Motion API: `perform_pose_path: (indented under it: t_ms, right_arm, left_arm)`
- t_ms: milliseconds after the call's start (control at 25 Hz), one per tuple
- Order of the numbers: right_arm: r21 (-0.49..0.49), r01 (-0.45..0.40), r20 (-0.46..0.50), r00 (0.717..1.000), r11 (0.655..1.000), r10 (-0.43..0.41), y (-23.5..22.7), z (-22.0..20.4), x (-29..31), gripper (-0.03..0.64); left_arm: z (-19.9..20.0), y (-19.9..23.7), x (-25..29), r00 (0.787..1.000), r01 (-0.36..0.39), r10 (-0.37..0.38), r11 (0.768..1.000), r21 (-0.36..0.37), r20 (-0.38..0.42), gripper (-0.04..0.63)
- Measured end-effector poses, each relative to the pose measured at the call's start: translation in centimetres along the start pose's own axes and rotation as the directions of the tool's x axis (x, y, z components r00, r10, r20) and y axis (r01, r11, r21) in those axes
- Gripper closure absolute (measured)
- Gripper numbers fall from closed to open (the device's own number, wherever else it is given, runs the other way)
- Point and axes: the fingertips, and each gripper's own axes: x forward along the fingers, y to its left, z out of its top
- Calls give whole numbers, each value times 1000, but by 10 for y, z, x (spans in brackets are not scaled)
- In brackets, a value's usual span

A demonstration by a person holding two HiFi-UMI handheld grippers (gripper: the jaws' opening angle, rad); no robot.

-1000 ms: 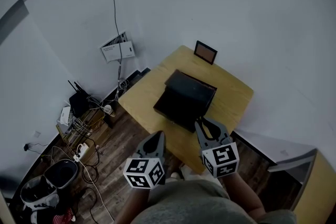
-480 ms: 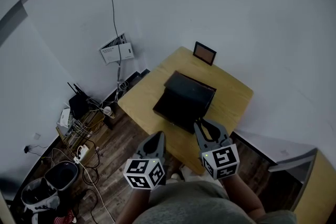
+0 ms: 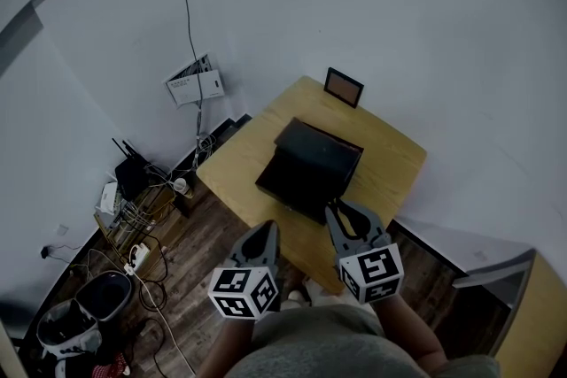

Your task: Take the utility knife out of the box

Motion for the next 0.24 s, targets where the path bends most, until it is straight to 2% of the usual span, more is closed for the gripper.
perform_pose_path:
  t_ms: [240]
  right_arm:
    - [1, -9, 1, 1000, 1000, 9, -4, -3, 0, 561]
  left_arm:
    - [-2, -3, 5, 1000, 0, 0, 1000, 1, -1, 591]
